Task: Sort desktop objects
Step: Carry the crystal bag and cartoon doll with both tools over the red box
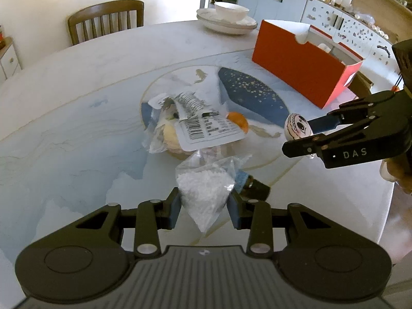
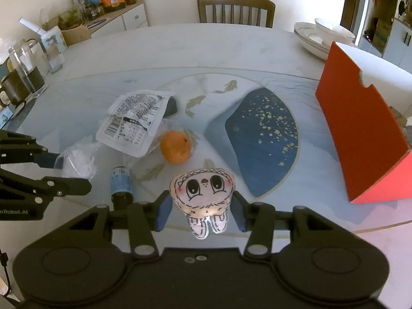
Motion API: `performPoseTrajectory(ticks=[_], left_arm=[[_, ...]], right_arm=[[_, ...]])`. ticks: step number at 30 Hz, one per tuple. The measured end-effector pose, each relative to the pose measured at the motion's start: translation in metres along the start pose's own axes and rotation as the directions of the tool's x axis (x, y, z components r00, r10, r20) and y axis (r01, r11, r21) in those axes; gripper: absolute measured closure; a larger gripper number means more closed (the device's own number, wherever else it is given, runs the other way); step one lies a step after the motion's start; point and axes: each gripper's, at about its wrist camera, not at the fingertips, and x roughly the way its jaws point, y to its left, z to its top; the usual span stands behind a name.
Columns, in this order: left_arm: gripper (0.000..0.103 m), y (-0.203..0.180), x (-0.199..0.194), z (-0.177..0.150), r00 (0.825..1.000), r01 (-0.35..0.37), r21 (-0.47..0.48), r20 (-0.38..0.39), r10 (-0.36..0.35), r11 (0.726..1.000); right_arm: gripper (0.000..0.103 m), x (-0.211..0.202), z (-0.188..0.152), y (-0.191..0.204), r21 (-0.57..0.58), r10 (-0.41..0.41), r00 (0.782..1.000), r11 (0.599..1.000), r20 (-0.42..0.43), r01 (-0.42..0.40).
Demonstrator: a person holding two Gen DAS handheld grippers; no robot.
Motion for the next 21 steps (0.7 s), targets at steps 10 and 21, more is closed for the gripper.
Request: performPoseTrajectory(ticks=[10, 21], left_arm=[[0.066, -0.027, -0.013, 0.009, 0.999, 0.038, 0.004, 0.005, -0.038, 0.999], [0.066, -0.067, -0.011, 0.035, 0.997, 0.076, 0.022, 0.021, -0.076, 0.997]], right_arm=[[0.055, -0.026, -0.008, -0.012, 0.004, 0.006, 1.0, 1.0, 0.012, -0.006], [0.055, -0.059, -0.014, -0.044, 0.031, 0.001, 1.0, 1.0, 0.025, -0.002]])
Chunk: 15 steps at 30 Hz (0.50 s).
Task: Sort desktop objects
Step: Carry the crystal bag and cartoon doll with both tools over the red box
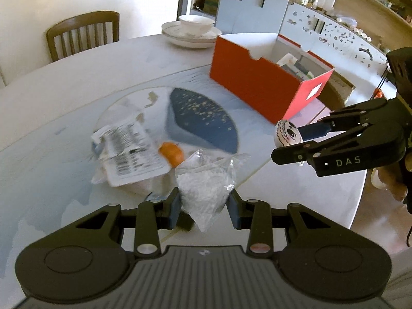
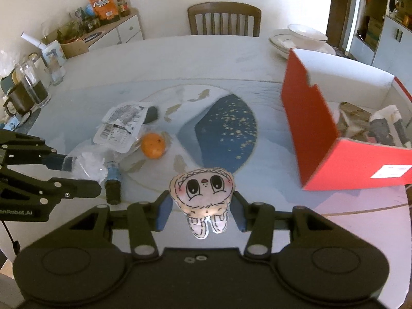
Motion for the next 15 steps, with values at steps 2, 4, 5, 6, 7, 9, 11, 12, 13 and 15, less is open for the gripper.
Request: performPoseTrajectory(ticks=[2, 4, 5, 6, 7, 9, 11, 12, 13, 15], left_arm=[[0.066, -0.007, 0.002, 0.006, 1.0, 0.013, -0.007, 0.001, -0.013, 1.0], [0.066, -0.015, 0.005, 0.012, 1.0, 0.028, -0.014, 0.003, -0.028, 1.0], [0.066, -0.019, 0.006, 0.015, 0.999, 0.034, -0.014, 0.005, -0.034, 0.999], [0.066, -0.023, 0.007, 0.018, 0.999, 0.039, -0.012, 0.007, -0.038, 0.999], [0.066, -0.027, 0.009, 0.021, 0.999, 0.042, -0.01, 0.009, -0.042, 0.999], [0.066, -0.036, 0.012, 0.027, 0.999, 0.048, -0.003, 0.012, -0.048, 0.999], [0.066, -0.045, 0.016, 0.034, 0.999, 0.051, 0.001, 0.014, -0.051, 0.999], [0.066, -0.05, 0.018, 0.037, 0.998, 0.053, 0.002, 0.015, -0.053, 0.999], [0.066, -0.053, 0.02, 0.04, 0.998, 0.054, 0.001, 0.016, -0.054, 0.999], [0.066, -0.061, 0.024, 0.046, 0.998, 0.059, 0.002, 0.019, -0.059, 0.998]], right_arm=[[0.055, -0.005, 0.0, -0.008, 0.007, -0.004, 1.0, 1.0, 0.001, 0.004], [0.055, -0.01, 0.0, -0.017, 0.013, -0.005, 1.0, 1.0, 0.003, 0.005], [0.055, -0.013, -0.001, -0.022, 0.016, -0.007, 1.0, 1.0, 0.004, 0.007], [0.055, -0.016, 0.0, -0.026, 0.018, -0.01, 1.0, 1.0, 0.003, 0.01], [0.055, -0.018, 0.0, -0.031, 0.02, -0.013, 1.0, 1.0, 0.002, 0.013], [0.055, -0.022, 0.0, -0.04, 0.021, -0.019, 1.0, 1.0, 0.004, 0.019], [0.055, -0.026, 0.0, -0.049, 0.023, -0.022, 1.0, 1.0, 0.006, 0.022], [0.055, -0.028, 0.0, -0.054, 0.024, -0.022, 1.0, 0.999, 0.008, 0.022], [0.055, -0.029, 0.0, -0.059, 0.025, -0.023, 1.0, 0.999, 0.009, 0.022], [0.055, -0.033, 0.001, -0.07, 0.029, -0.022, 1.0, 0.999, 0.012, 0.021]])
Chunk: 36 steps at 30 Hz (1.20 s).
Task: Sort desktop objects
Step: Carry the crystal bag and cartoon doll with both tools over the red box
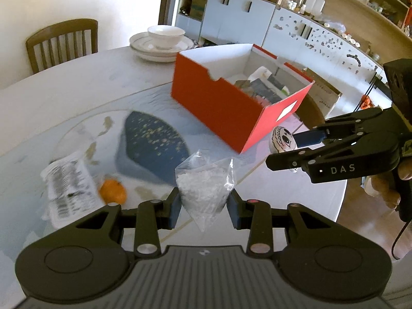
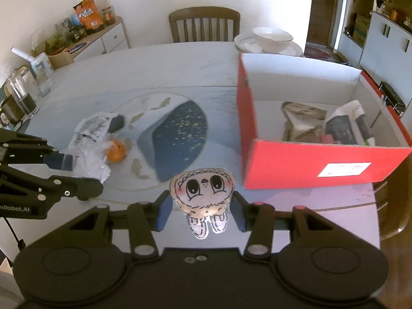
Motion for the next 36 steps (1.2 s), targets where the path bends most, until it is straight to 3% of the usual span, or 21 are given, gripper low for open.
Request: performPoseTrajectory(ticks=[22, 36], left_arm=[[0.066, -0.074, 0.047, 0.084, 0.999, 0.0, 0.033, 0.049, -0.002, 0.999], [0.066, -0.093, 0.087, 0.141, 0.996, -0.065, 0.08, 0.067, 0.059, 0.995]], right_arm=[[0.056, -0.032, 0.038, -0.116, 0.01, -0.014, 0.997, 1.0, 0.074, 0.013], [0.056, -0.024, 0.065, -0.161, -0.032, -0.026, 0.995, 0.999, 0.096, 0.029]])
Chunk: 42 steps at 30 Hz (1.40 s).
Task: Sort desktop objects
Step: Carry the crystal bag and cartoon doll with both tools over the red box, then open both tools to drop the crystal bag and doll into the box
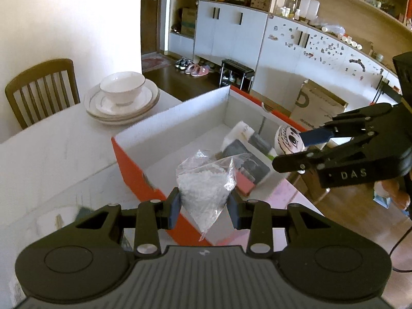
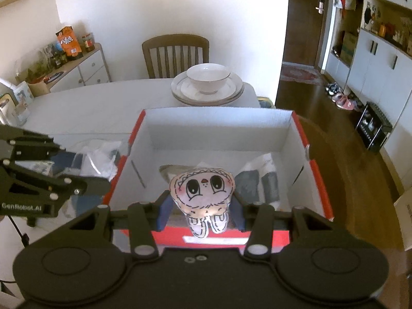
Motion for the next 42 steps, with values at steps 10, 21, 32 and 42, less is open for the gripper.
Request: performPoseTrajectory(ticks=[10, 21, 32, 42], left_arm=[[0.066, 0.006, 0.044, 0.035, 0.998, -0.047, 0.023, -0.036, 0.048, 0.999], [0.066, 0.018, 0.098, 0.061, 0.991, -0.074, 0.002, -0.111, 0.074, 0.997], [0.066, 0.024, 0.134, 0.064, 0.978, -0.099, 0.045, -0.178, 0.105, 0.994], [0.066, 0.021, 0.159, 0.055, 0.963, -0.065, 0.067, -0.256, 0.08, 0.996]], right_arm=[[0.056, 0.018, 0.017, -0.017, -0.035, -0.018, 1.0, 0.999, 0.01, 0.018], [0.056, 0.063, 0.037, -0.03, -0.063, -0.021, 1.0, 0.998, -0.017, 0.02], [0.056, 0.106, 0.032, -0.036, -0.057, -0.005, 0.995, 0.998, -0.097, -0.001], [0.056, 0.117, 0.021, -0.038, -0.054, -0.002, 0.991, 0.999, -0.134, -0.006]])
